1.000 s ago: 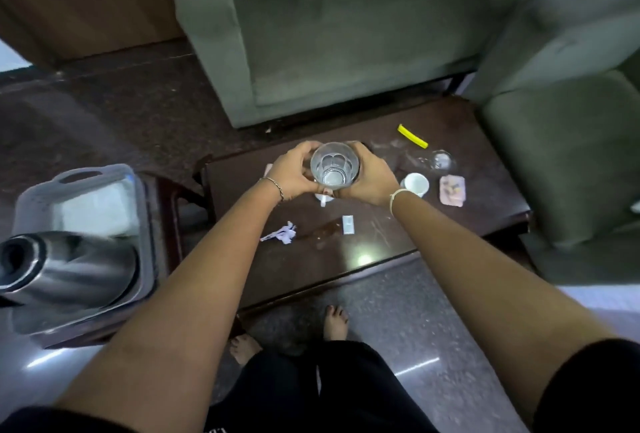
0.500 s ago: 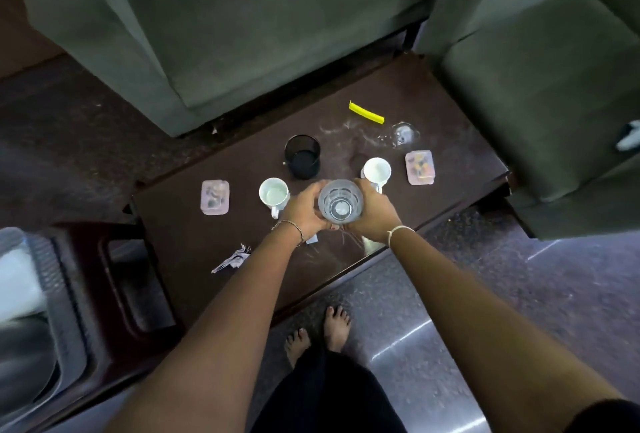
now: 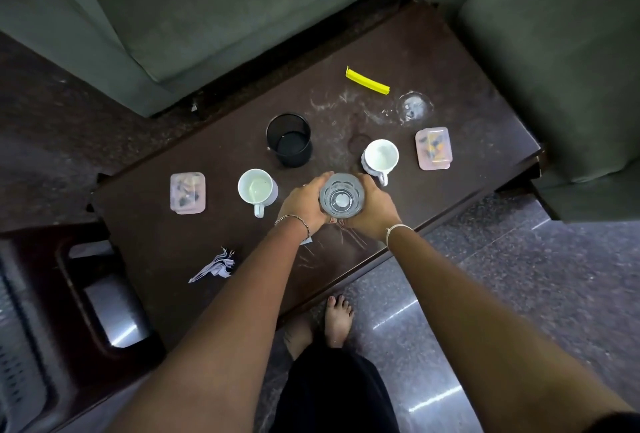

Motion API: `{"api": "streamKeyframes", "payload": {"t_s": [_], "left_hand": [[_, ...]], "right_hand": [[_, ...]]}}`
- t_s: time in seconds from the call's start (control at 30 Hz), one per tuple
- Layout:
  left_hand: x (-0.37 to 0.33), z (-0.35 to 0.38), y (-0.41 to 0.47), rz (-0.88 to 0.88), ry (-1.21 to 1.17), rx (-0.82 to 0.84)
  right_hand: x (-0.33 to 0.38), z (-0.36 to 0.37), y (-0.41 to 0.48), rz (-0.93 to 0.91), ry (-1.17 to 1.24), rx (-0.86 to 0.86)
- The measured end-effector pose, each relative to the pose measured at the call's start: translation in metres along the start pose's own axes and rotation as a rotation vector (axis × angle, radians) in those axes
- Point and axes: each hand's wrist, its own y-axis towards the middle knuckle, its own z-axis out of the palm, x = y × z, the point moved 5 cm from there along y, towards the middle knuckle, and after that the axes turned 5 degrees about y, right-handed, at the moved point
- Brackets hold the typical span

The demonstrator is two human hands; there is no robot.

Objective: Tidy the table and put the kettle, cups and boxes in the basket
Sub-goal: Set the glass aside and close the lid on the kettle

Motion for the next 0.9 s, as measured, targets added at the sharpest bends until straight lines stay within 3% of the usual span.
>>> {"api": "streamKeyframes", "payload": {"t_s": [0.43, 0.63, 0.9], "left_hand": [[-0.008, -0.007, -0.006, 0.02, 0.138, 0.014], [-0.016, -0.034, -0.039, 0.01, 0.14, -0.046], [-0.001, -0.088, -0.114, -0.002, 0.057, -0.187]], "right_hand": [[0.01, 0.0, -0.006, 0.012, 0.025, -0.016], [0.05, -0.01, -0.032, -0.087, -0.151, -0.052], [0.132, 0.008, -0.08, -0.274, -0.355, 0.064]]}}
